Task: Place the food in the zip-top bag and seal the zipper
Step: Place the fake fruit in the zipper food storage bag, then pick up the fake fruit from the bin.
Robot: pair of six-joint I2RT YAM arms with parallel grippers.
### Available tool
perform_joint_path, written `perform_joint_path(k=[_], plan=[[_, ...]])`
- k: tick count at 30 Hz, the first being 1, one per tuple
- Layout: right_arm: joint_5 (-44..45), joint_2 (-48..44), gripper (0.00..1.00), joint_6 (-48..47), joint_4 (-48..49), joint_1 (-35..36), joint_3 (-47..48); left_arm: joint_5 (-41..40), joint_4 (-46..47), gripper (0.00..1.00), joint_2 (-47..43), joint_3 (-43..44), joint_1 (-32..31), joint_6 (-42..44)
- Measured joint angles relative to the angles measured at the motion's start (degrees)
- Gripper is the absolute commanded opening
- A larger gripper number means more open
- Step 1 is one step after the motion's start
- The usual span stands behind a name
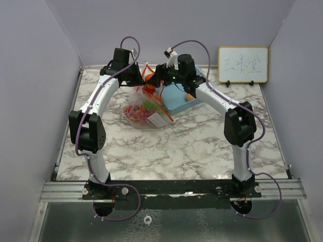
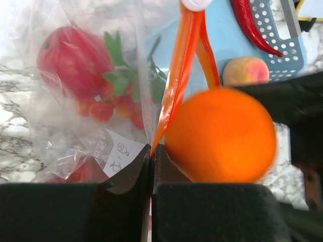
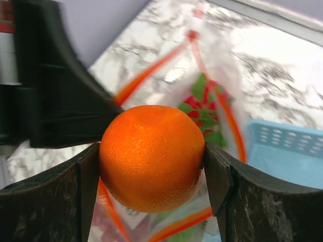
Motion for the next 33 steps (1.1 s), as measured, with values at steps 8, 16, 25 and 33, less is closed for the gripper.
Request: perform_joint_path(k=[8,16,25,33], plan=[[8.85,2.95,1.00,-0.96,-5.25,-0.72,1.16,3.21,0.33,0.00,-1.99,-1.68,0.57,-2.10],[15.58,0.50,0.99,-3.50,-7.63,-0.68,0.57,4.94,1.29,0.00,-3.19,-1.68,0.72,-2.93],[30.67,-11.41,1.00,-6.21,-17.81,-5.60,-2.93,13.53,7.13,0.00,-3.30,-2.71,3.87,-8.72],[38.95,-3.65,1.00,-9.60,-29.31,-6.93,-1.90,24.57,23.67,0.00,-3.82,-12.37,7.52,-22.80]])
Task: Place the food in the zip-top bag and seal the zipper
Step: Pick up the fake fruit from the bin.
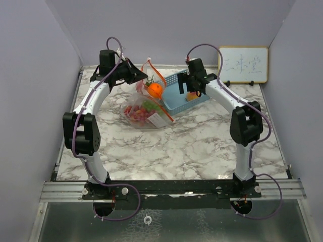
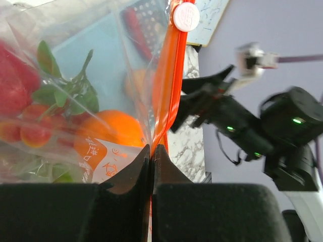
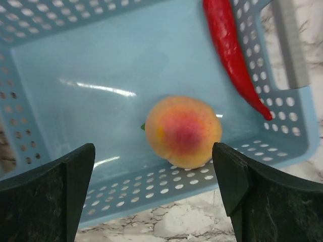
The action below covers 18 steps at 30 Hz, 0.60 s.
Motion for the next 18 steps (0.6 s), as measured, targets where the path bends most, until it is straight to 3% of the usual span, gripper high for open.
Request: perform_joint_path(k=[6,13,18], plan=[[2.86,9.53,1.00,-2.34,-5.09,0.55,3.82,1.31,1.20,0.00,-0.02,0.11,-0.39,-0.66],[8.33,11.87,1.00,-3.78,-6.16,0.55,5.05,1.60,1.18,0.00,-0.66,-0.50,-0.42,-0.61],[10.88,15.10,0.89,-4.76,-5.70,0.52,5.09,1.68,1.14,0.00,-0.96,-0.83,-0.42,-0.42]])
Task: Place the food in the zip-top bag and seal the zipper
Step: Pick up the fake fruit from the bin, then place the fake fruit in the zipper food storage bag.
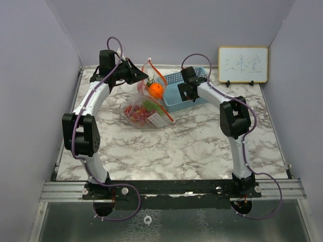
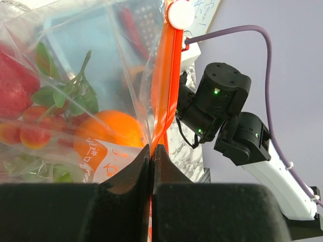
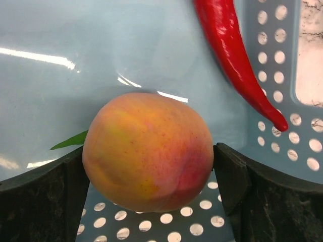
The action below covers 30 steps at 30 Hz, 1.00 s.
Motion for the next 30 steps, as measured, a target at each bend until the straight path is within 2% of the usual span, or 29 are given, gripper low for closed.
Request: perform_joint_path(k=[2,4,6,9,11,15,19,23,26,30], plan=[[0.74,0.39,0.77,-0.35,-0.02,-0.02,0.00,0.00,-0.02,0.00,-0.02,-0.07,0.00,0.11],[1.20,0.39,0.59,-0.52,0.00,-0.02,0.00,0.00,-0.07,0.00,-0.02,-0.13,0.00,0.24],[1.42,0.39,0.47,-0.94,0.04,0.02,0.00,0.00,-0.07,0.00,-0.02,-0.15,0.00,0.28],[1.27,0.00,0.37,-1.20,0.00,-0.02,0.02,0.00,-0.26,0.00,-0.02,-0.15,0.00,0.46],[-0.31,-0.61,0.36,-1.18,-0.31,-0.04,0.04,0.00,-0.35,0.00,-0.02,-0.15,0.00,0.61],[-9.35,-5.57,0.38,-1.14,0.68,-0.20,-0.81,0.00,-0.44,0.00,-0.02,-0.15,0.00,0.94],[-25.16,-17.70,0.38,0.85,7.32,-0.42,-4.83,0.00,-0.66,0.00,-0.02,-0.15,0.00,1.29],[-44.22,-26.10,0.38,6.80,21.14,-0.28,-6.95,-0.02,-0.87,0.00,-0.02,-0.15,0.00,1.38],[-53.94,-26.58,0.38,11.98,30.69,0.15,-7.98,-0.02,-0.90,0.00,-0.11,-0.15,0.00,1.46],[-61.70,-20.59,0.38,17.94,38.51,1.79,-7.93,-0.02,-0.92,0.00,-0.48,-0.15,0.00,1.51]])
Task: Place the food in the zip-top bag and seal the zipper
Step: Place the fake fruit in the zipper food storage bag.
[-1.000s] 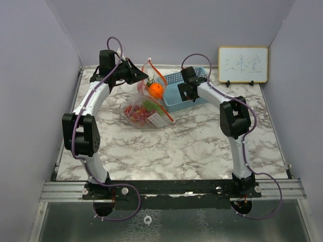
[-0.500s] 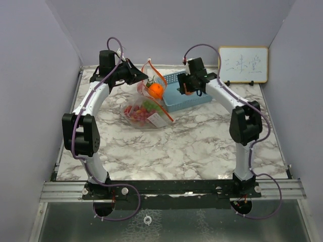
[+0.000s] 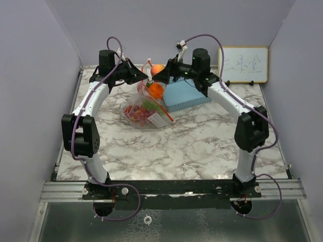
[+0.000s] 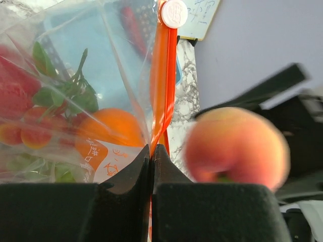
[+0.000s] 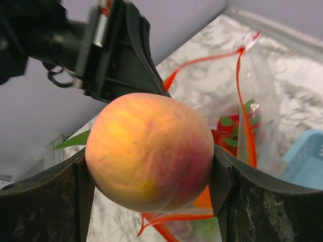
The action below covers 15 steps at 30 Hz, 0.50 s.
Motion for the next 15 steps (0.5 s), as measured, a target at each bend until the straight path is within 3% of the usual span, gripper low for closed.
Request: perform_joint_path(k=[9,12,15], plan=[[-1.86,10.21,0.40,7.74,3.82,1.86,-1.62,-0.50,0.20,0.00,-1.49,-1.33,0.48,-0.68],[3.43,12.20,0.43,4.22,-3.08,2.58,3.08,0.13,0.63,0.00,-2.32,-1.99,0.20,-1.38],[9.70,13.73,0.54,-0.26,-9.40,3.82,8.70,0.59,1.51,0.00,-2.40,-1.99,0.04,-1.81]])
